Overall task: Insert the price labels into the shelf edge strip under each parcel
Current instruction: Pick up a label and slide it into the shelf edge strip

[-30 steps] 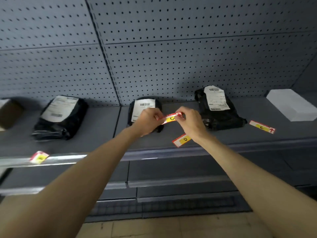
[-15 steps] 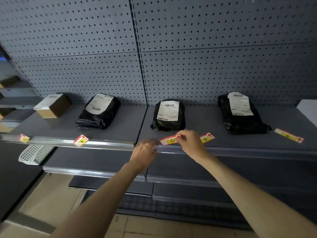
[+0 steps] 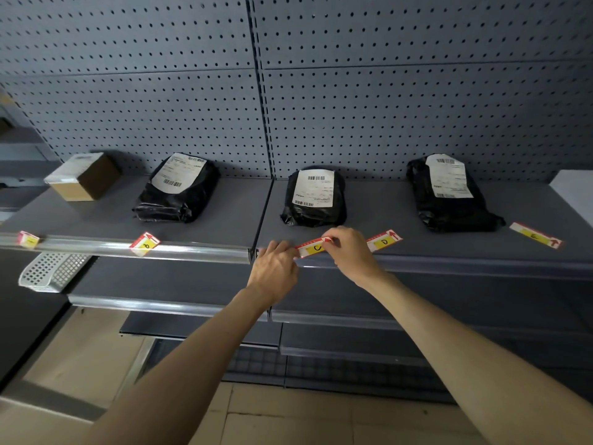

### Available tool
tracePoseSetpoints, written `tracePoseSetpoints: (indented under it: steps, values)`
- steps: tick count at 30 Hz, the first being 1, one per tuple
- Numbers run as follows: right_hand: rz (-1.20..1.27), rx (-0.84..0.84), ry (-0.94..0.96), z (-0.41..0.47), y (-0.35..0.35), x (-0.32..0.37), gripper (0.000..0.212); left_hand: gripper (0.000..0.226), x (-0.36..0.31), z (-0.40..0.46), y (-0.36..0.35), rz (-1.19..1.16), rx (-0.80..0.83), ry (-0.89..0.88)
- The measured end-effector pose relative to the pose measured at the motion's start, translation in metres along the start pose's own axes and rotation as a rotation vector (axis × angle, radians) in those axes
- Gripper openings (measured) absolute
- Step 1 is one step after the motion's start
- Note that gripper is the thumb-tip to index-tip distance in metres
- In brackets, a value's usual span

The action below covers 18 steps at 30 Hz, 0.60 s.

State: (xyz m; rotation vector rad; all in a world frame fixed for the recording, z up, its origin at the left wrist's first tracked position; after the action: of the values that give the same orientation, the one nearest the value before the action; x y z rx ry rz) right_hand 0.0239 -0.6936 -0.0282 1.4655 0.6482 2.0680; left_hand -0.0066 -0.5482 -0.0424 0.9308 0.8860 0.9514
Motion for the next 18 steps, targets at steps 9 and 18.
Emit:
tracePoseSetpoints:
  steps: [9, 18]
  values:
    - [-0.108, 0.034, -0.003, 0.005, -0.012, -0.001, 0.015, 0.025, 0.009, -0.004, 0.002, -0.130, -0.049, 0.050]
    - [-0.071, 0.057, 0.005, 0.009, -0.012, 0.001, 0.013, 0.025, 0.015, -0.002, 0.000, -0.198, -0.016, 0.078]
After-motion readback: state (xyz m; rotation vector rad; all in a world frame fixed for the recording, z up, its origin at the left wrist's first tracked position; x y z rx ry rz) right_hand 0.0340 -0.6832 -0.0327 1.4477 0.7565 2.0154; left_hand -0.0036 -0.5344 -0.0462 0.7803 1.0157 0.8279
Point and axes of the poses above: each hand's wrist, its own z-axis towards the middle knuckle, its own y-axis out of the back of the hand, x = y × z, the point moved 8 cm from there along z, towards the middle knuckle, and after that the axes turned 5 degrees about -x, right-handed, at the moved point
